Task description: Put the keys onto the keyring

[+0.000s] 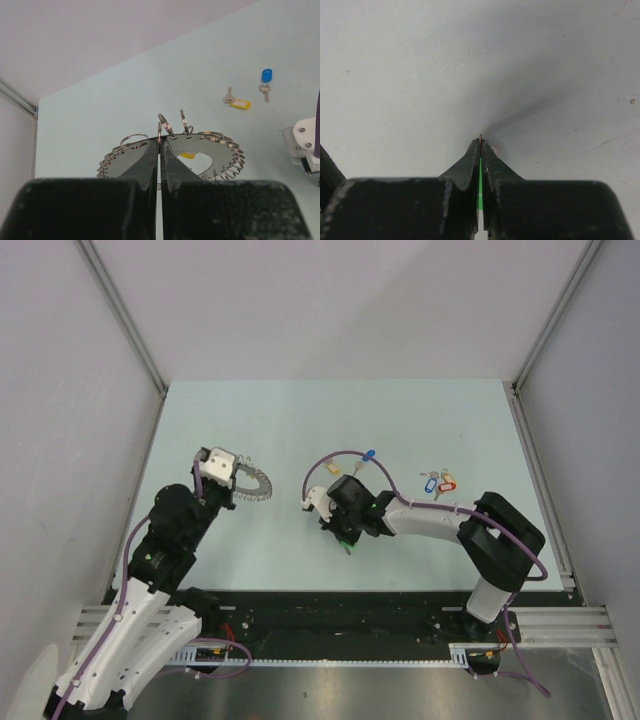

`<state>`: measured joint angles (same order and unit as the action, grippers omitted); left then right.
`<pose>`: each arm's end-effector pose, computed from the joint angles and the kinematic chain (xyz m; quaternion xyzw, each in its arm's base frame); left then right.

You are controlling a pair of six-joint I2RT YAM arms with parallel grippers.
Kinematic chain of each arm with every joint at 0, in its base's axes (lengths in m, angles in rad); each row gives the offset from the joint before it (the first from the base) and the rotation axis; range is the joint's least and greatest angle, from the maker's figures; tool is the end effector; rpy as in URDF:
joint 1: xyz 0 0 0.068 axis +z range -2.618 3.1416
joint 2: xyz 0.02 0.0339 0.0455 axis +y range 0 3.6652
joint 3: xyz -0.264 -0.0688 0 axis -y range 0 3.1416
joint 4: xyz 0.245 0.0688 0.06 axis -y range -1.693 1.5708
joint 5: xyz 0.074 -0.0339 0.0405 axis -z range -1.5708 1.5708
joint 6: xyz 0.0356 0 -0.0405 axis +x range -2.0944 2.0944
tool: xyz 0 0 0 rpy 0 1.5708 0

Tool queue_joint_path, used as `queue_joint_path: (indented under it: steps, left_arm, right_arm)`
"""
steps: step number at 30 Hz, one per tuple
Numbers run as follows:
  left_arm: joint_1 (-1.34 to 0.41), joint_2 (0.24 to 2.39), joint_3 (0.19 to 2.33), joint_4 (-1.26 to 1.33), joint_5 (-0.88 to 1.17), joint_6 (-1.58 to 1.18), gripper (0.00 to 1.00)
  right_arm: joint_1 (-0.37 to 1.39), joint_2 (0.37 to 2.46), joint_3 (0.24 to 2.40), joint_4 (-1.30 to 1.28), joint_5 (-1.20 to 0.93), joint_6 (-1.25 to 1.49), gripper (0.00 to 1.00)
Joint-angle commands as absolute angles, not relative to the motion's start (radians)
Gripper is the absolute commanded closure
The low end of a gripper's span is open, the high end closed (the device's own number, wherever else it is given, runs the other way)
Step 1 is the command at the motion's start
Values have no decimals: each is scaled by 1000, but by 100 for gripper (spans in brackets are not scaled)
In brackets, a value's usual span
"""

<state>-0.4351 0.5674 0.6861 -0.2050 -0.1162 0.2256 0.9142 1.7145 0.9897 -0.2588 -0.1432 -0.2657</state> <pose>0.1310 -0.0563 0.3345 0.2015 0.7087 -0.0280 0.6756 0.2044 0.2736 0.1663 -0.5484 0.7819 0.1569 0.2518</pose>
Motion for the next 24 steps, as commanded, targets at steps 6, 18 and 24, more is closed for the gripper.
queue_joint_path:
  steps: [6,18,24]
  left_arm:
    - [-425,627,773,-210,227,264,100]
    - [-559,842,992,-354,490,385,100]
    - [-698,968,1071,-439,338,468,100]
  right_arm:
    - [907,1444,1000,-261,-167,-279,100]
    - [810,1137,986,-137,-270,-301,100]
    - [712,1092,953,-31,-348,-284,100]
